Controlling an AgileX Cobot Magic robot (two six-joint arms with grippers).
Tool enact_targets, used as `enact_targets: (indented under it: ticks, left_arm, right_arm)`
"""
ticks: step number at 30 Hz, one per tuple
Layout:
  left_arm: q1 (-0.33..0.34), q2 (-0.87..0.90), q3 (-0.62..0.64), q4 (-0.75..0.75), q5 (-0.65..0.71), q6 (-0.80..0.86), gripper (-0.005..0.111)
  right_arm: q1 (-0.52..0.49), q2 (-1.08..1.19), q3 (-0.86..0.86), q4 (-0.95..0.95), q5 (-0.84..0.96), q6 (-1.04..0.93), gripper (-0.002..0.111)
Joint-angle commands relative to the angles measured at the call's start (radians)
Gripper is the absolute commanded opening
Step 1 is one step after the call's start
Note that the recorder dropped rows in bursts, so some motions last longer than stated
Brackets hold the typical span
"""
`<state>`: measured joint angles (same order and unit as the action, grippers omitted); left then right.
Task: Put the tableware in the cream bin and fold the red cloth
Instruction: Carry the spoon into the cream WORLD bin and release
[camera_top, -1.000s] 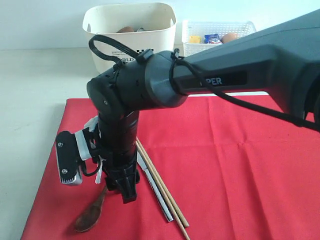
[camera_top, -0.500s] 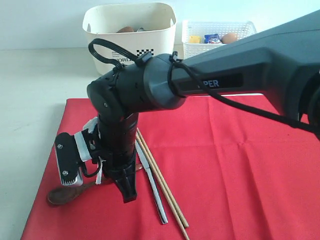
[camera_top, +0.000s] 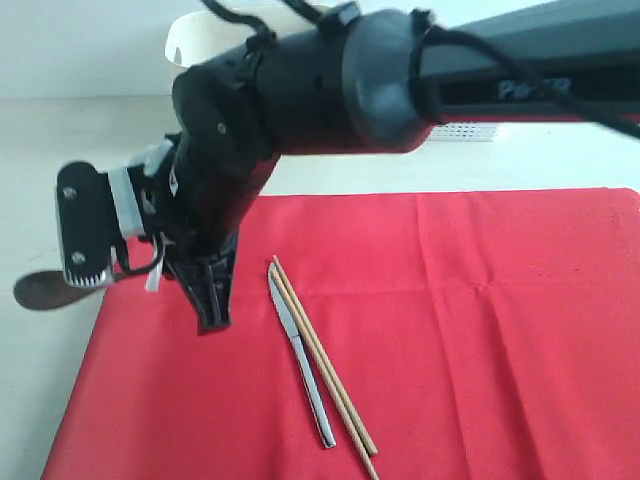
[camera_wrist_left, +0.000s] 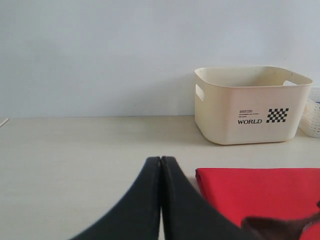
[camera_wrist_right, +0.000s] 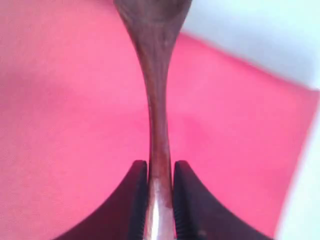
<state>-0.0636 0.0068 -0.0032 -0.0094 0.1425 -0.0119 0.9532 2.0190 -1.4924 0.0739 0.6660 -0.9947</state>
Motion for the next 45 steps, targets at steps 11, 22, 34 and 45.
enact_targets:
  ticks: [11, 22, 34, 45]
  left_arm:
    - [-0.008, -0.007, 0.003, -0.012, -0.002, -0.003, 0.001]
    - [-0.008, -0.007, 0.003, -0.012, -0.002, -0.003, 0.001]
    - [-0.008, -0.007, 0.003, -0.012, -0.002, -0.003, 0.001]
    - [-0.008, -0.007, 0.003, -0.012, -0.002, -0.003, 0.001]
  right_arm:
    - [-0.248, -0.228, -0.004, -0.003, -0.346, 0.374, 0.000]
    - [-0.496, -0.096, -0.004, 0.002, -0.746, 0.724, 0.000]
    - [-0.519, 0.108, -0.107, -0.167, -0.952, 0.852, 0.000]
    - [-0.554, 0.248, -0.272, -0.784, -0.952, 1.567, 0.000]
